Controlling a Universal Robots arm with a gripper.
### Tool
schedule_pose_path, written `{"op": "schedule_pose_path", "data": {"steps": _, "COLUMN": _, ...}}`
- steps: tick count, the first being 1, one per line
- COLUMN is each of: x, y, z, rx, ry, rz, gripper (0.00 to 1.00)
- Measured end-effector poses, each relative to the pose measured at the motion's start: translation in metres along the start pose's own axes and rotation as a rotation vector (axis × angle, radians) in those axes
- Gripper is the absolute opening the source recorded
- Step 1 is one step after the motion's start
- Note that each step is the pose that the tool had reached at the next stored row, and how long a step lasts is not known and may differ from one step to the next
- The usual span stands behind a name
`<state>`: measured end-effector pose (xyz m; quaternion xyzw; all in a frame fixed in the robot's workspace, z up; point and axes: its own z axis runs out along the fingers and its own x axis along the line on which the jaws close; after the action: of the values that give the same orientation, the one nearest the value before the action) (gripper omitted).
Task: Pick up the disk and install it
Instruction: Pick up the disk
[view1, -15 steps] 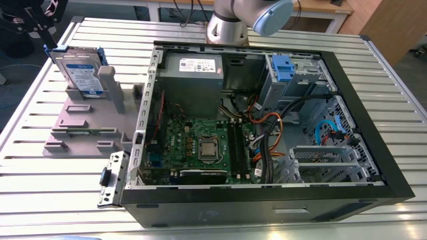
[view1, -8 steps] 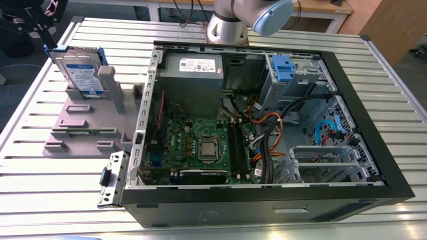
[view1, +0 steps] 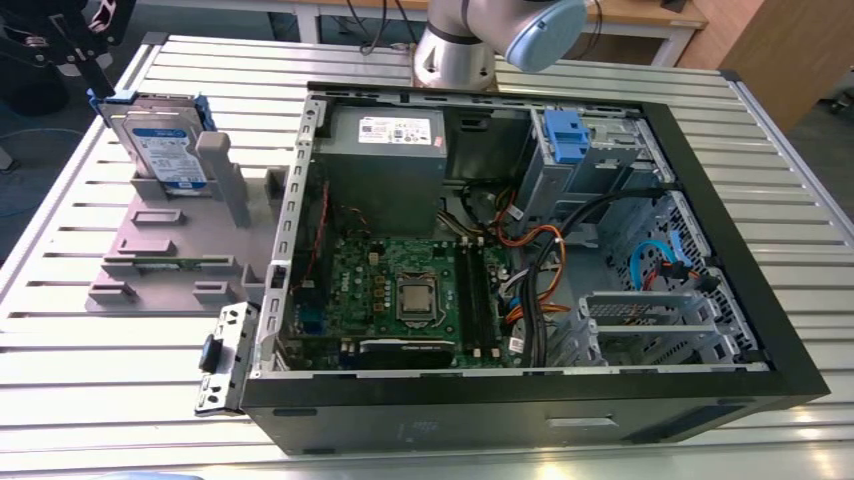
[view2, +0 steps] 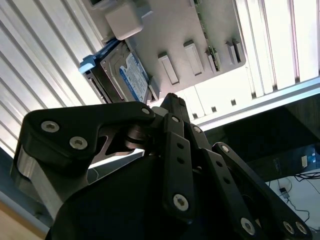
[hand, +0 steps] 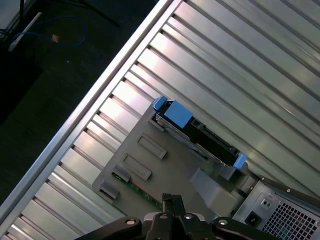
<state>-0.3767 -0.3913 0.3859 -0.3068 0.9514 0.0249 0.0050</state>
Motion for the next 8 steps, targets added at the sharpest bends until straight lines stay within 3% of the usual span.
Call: {"op": "schedule_pose_path", "data": {"steps": 8, "x": 0.0, "y": 0.0, "z": 0.0, "rx": -0.0002, "ry": 0.0004, "rz": -0.008, "gripper": 0.11}}
